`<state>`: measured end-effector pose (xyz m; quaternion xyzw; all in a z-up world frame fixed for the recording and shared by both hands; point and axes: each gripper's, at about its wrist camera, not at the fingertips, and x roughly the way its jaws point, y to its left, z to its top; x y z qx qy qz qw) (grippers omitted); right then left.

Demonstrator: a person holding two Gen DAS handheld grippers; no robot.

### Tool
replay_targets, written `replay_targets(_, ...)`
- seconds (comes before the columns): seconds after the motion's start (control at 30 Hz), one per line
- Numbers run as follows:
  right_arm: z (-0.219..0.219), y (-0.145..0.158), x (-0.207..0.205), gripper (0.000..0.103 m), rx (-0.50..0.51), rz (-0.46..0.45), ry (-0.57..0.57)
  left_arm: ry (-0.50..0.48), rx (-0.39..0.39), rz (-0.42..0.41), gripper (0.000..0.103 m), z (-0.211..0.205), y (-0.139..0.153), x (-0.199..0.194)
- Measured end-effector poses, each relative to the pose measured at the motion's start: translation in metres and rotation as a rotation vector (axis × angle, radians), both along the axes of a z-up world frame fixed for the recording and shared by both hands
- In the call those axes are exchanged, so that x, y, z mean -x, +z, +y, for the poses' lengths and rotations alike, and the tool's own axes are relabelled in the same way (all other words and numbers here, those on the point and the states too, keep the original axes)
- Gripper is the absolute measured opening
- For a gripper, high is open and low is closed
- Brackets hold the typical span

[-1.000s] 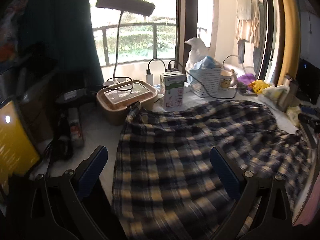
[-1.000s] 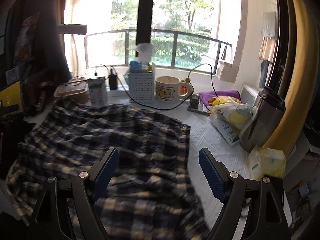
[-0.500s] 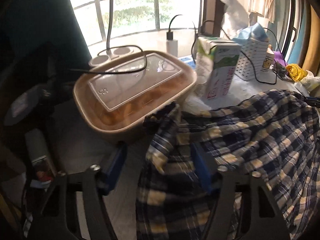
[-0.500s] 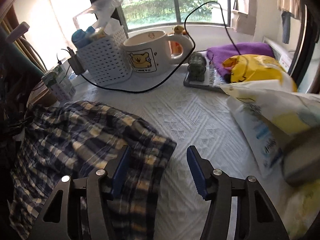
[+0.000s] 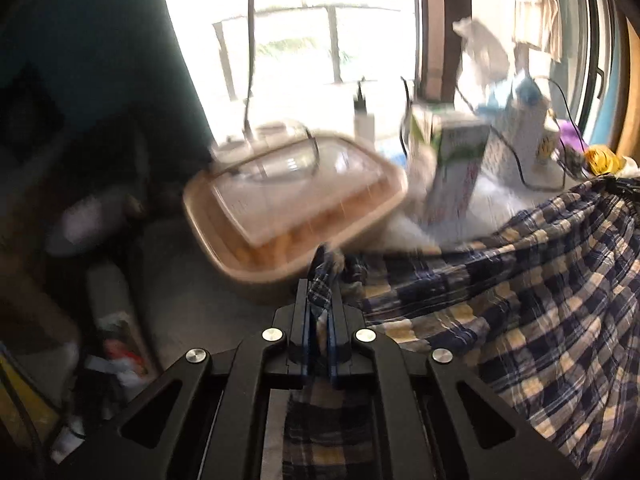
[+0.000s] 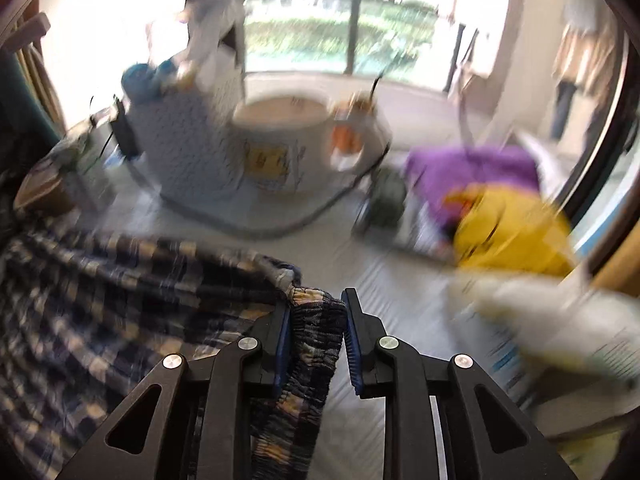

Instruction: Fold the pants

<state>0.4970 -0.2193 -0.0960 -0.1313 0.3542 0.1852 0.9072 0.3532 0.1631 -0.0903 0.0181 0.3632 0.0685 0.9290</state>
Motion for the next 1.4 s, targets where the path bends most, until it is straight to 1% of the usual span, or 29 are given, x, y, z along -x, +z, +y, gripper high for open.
replay_targets(0.07, 0.005, 0.008, -0.003, 0.024, 0.021, -0.046, -0.01, 0.018, -0.029, -0.042, 0.006, -0.002, 0.007, -0.002)
replay_targets(0.13, 0.009, 0.014, -0.01, 0.023, 0.041, -0.083, -0.026, 0.03, -0.017, -0.055, 0.006, 0.001, 0.01, -0.008)
replay_targets(0.27, 0.006, 0.02, -0.027, 0.023, 0.047, -0.09, -0.042, 0.028, 0.003, -0.048, 0.006, 0.002, 0.003, -0.022)
replay_targets(0.33, 0.007, 0.018, -0.036, 0.023, 0.069, -0.103, -0.061, 0.013, 0.01, -0.049, 0.011, 0.001, -0.001, -0.028)
replay_targets(0.37, 0.011, 0.013, -0.042, 0.023, 0.081, -0.105, -0.073, 0.001, 0.019, -0.052, 0.012, -0.001, -0.001, -0.031)
replay_targets(0.4, 0.009, 0.007, -0.048, 0.024, 0.09, -0.093, -0.081, -0.005, 0.028, -0.047, 0.014, -0.002, -0.002, -0.033)
replay_targets(0.43, 0.009, 0.002, -0.05, 0.024, 0.089, -0.081, -0.088, 0.007, 0.026, -0.032, 0.027, -0.002, -0.001, -0.036)
replay_targets(0.47, 0.01, -0.005, -0.053, 0.024, 0.092, -0.061, -0.091, 0.016, 0.028, -0.021, 0.044, -0.001, -0.001, -0.036)
replay_targets(0.5, 0.009, -0.012, -0.056, 0.024, 0.101, -0.03, -0.089, 0.017, 0.041, -0.013, 0.051, 0.0, 0.001, -0.035)
replay_targets(0.53, 0.008, -0.016, -0.058, 0.024, 0.095, -0.008, -0.087, 0.009, 0.059, -0.01, 0.058, 0.003, 0.005, -0.031)
replay_targets(0.6, 0.002, -0.016, -0.054, 0.031, 0.064, 0.014, -0.083, 0.005, 0.04, -0.004, 0.062, 0.003, 0.011, -0.017)
replay_targets(0.63, -0.003, -0.013, -0.048, 0.035, 0.05, 0.005, -0.082, 0.0, 0.026, -0.001, 0.066, 0.003, 0.014, -0.009)
replay_targets(0.67, -0.007, -0.008, -0.041, 0.048, 0.034, -0.004, -0.08, -0.001, 0.018, 0.002, 0.07, 0.004, 0.017, -0.001)
replay_targets(0.7, -0.012, -0.003, -0.034, 0.057, 0.016, -0.011, -0.076, -0.002, 0.015, 0.006, 0.07, 0.006, 0.02, 0.011)
replay_targets(0.8, -0.025, 0.011, -0.004, 0.058, -0.021, -0.03, -0.047, -0.025, 0.035, 0.032, 0.072, 0.008, 0.021, 0.044)
replay_targets(0.87, -0.033, 0.02, 0.022, 0.058, -0.034, -0.045, -0.015, -0.043, 0.071, 0.067, 0.072, 0.004, 0.016, 0.066)
replay_targets(0.93, -0.036, 0.024, 0.048, 0.058, -0.039, -0.053, 0.014, -0.09, 0.121, 0.112, 0.072, -0.006, 0.006, 0.091)
replay_targets(1.03, -0.038, 0.026, 0.088, 0.058, -0.042, -0.042, 0.059, -0.13, 0.157, 0.168, 0.072, -0.023, -0.012, 0.12)
replay_targets(1.13, -0.044, 0.013, 0.119, 0.058, -0.036, 0.004, 0.098, -0.155, 0.185, 0.231, 0.072, -0.037, -0.035, 0.141)
replay_targets(1.2, -0.048, 0.001, 0.138, 0.058, -0.012, 0.031, 0.133, -0.151, 0.193, 0.26, 0.072, -0.041, -0.046, 0.149)
replay_targets(1.23, -0.048, -0.004, 0.146, 0.058, 0.003, 0.043, 0.148, -0.147, 0.179, 0.235, 0.072, -0.043, -0.046, 0.153)
replay_targets(1.3, -0.053, -0.017, 0.16, 0.058, 0.016, 0.074, 0.167, -0.147, 0.176, 0.226, 0.072, -0.047, -0.046, 0.157)
replay_targets(1.33, -0.057, -0.022, 0.164, 0.058, 0.016, 0.085, 0.169, -0.145, 0.169, 0.221, 0.071, -0.049, -0.046, 0.157)
replay_targets(1.4, -0.064, -0.03, 0.164, 0.058, -0.008, 0.113, 0.164, -0.143, 0.152, 0.21, 0.045, -0.052, -0.046, 0.155)
